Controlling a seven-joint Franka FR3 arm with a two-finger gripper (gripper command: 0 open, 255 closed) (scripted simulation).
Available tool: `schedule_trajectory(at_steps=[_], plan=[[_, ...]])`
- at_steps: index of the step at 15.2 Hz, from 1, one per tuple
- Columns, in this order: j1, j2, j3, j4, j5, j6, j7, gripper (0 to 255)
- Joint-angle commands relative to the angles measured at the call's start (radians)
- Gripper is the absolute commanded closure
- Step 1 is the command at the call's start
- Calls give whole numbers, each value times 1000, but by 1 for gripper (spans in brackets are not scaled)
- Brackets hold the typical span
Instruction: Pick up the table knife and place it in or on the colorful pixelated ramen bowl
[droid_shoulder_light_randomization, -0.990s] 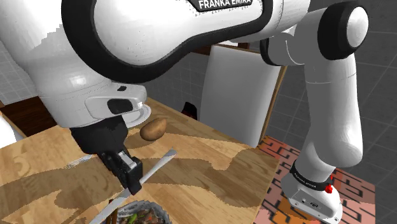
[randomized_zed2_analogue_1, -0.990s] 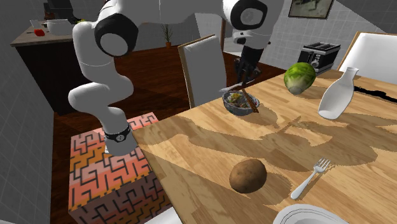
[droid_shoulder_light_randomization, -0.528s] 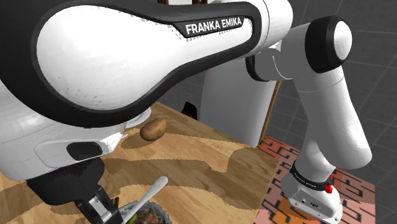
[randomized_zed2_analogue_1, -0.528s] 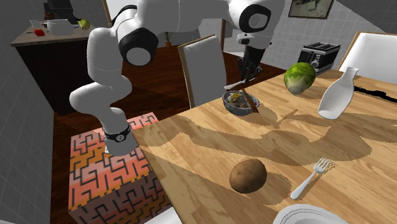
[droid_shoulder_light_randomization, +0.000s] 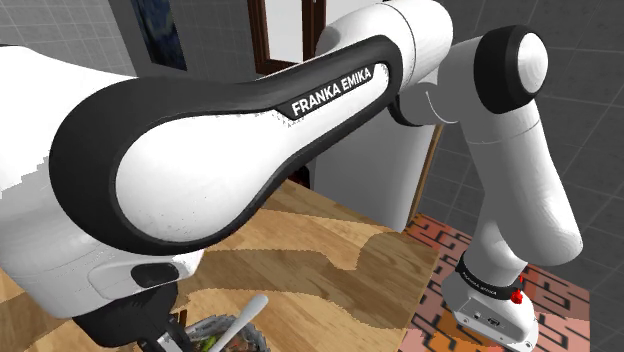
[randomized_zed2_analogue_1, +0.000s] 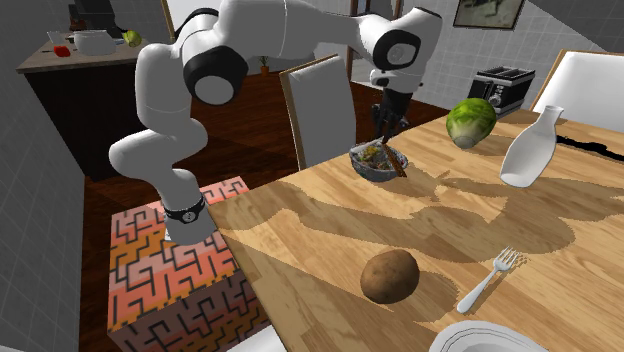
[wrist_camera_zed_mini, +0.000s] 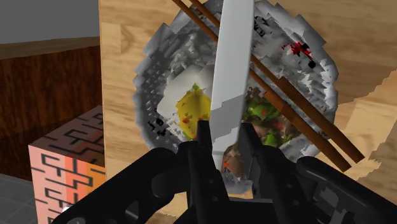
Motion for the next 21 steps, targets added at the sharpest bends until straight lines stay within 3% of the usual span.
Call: schedule_trajectory(at_steps=[1, 5, 13, 14, 19, 21], plan=[[-6, 3, -2, -25, -3, 25, -1, 255], [-13, 12, -8, -69, -11, 73, 0, 255], [-13, 12, -8, -69, -11, 73, 0, 255], [-13, 12, -8, -69, -11, 73, 0, 0], [-13, 12, -8, -69, -11, 73, 0, 0], [1, 11, -7, 4, -7, 5, -6, 0]])
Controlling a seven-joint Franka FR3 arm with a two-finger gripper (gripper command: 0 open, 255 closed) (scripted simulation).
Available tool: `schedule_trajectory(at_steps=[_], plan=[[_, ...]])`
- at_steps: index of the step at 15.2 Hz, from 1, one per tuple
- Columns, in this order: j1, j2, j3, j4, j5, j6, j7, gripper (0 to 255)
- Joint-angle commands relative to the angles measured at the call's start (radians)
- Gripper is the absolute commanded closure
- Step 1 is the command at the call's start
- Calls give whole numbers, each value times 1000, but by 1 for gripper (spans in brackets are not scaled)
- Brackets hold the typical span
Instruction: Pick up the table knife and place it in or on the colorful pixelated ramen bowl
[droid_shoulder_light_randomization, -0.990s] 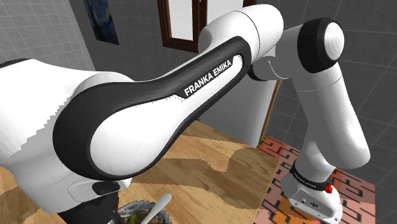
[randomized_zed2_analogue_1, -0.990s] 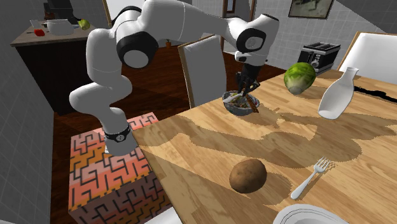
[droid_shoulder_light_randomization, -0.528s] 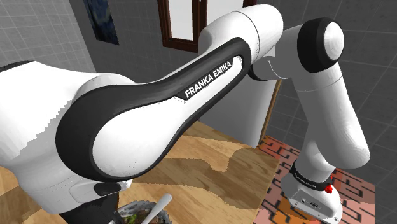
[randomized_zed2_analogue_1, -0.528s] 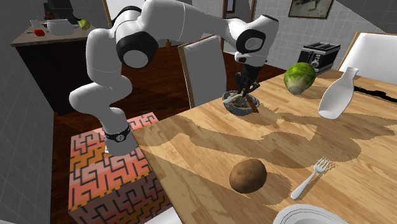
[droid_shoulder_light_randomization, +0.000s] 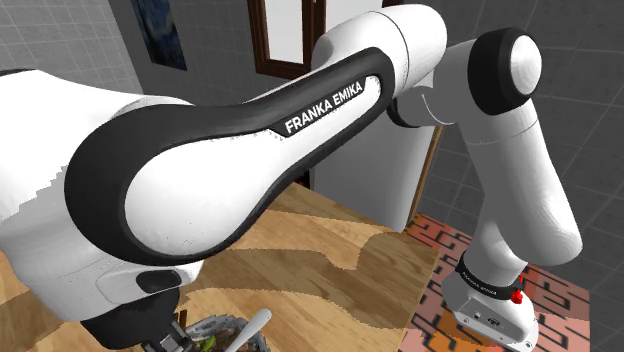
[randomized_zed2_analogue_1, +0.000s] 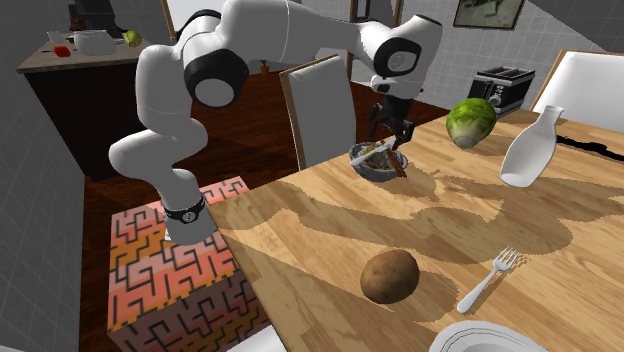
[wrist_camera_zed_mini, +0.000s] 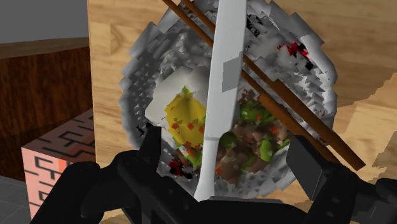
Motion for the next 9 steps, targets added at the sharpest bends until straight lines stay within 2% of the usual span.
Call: schedule_trajectory(at_steps=[1, 2, 9], plan=[[15, 0, 1, 62, 3, -58, -2, 0], [25, 3, 0, 96, 2, -87, -4, 0], [25, 3, 0, 96, 2, -87, -4, 0]])
